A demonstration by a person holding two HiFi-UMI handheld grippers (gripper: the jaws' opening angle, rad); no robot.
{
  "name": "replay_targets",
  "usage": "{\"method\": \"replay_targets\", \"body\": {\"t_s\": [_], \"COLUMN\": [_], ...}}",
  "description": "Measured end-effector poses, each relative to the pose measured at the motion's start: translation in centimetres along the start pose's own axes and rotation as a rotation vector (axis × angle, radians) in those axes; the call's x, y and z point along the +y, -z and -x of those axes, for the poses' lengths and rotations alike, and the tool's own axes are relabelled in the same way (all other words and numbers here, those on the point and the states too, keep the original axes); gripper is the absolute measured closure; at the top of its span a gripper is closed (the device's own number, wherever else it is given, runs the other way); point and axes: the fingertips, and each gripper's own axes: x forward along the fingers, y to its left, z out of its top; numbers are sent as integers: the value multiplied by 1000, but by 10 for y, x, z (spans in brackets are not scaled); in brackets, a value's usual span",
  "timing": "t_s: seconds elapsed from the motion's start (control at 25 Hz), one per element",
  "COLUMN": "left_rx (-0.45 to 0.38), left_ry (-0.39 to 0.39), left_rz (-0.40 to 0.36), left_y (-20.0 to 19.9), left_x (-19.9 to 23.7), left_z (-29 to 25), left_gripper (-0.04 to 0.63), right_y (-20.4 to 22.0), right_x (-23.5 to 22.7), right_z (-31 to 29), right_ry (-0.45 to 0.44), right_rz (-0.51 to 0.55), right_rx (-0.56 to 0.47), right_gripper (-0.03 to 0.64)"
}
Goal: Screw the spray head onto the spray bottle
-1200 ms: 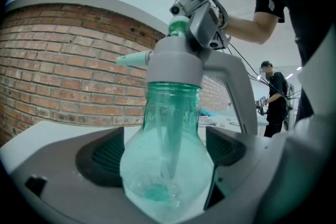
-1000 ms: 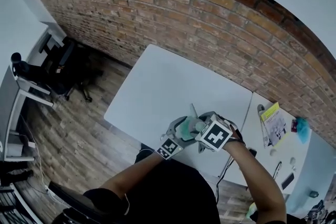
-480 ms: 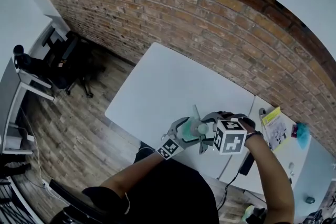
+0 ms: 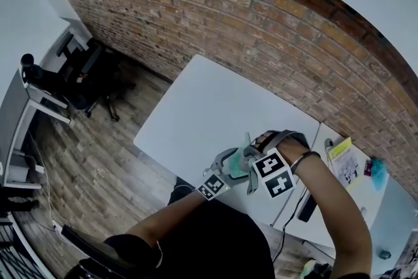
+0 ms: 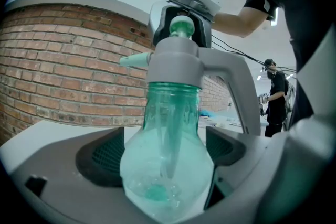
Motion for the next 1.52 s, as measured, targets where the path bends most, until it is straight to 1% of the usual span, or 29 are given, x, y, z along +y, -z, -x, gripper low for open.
{"method": "replay_targets", "body": {"t_s": [0.12,0.28,0.44,0.68,0.8,0.96,1.08,1.28,1.36,1.48,1.52], "left_rx": [-2,-4,-5,-6,-7,-4,-2,-4,-9,-16,-15], "left_ry": [0,-2,3,-1,3,1,-2,-1,2,24,30], "left_rz": [1,0,1,1,1,-4,-7,-3,-20,-81,-91], "left_y": [-1,0,0,-1,-2,-1,-1,-1,-1,-1,1], "left_x": [0,0,-1,0,0,0,0,-1,-2,-5,-5], "left_z": [0,1,1,0,0,1,1,2,2,3,3], "left_gripper": [116,115,116,116,115,115,115,115,115,115,115], "right_y": [3,1,10,7,8,6,6,5,5,7,8], "right_x": [-1,0,0,0,-1,-3,-4,-5,-6,-6,-6], "right_z": [-1,-4,-3,-19,-21,-20,-20,-20,-20,-19,-19], "right_ry": [-9,-33,-22,7,7,3,3,11,15,20,21], "right_rz": [47,101,146,204,159,36,-49,-122,-147,-164,-167], "right_rx": [28,38,125,101,83,39,27,16,14,22,29], "right_gripper": [351,351,351,351,351,351,351,351,351,351,351]}}
